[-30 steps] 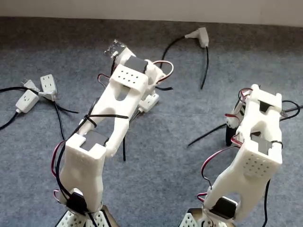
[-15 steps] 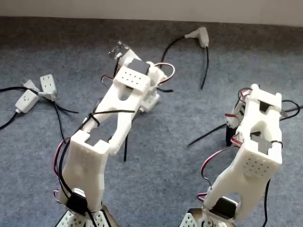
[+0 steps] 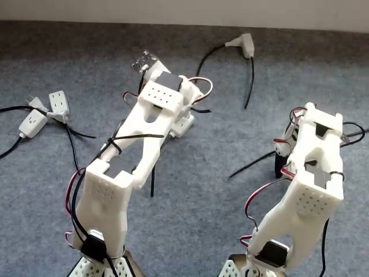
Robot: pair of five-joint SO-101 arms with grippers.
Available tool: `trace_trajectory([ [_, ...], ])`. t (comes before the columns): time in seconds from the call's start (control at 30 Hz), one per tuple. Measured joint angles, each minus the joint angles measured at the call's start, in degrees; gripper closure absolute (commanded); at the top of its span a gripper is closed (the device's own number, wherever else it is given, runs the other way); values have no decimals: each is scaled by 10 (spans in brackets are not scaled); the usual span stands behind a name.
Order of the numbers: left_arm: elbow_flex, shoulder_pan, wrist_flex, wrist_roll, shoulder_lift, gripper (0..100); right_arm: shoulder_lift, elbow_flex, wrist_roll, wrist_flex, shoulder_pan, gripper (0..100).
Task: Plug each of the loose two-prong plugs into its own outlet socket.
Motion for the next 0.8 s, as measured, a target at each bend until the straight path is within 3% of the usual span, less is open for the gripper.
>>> trace_trajectory([
  [0.8, -4, 23, 7, 0, 1, 993, 0, 0, 0, 0, 0, 663],
])
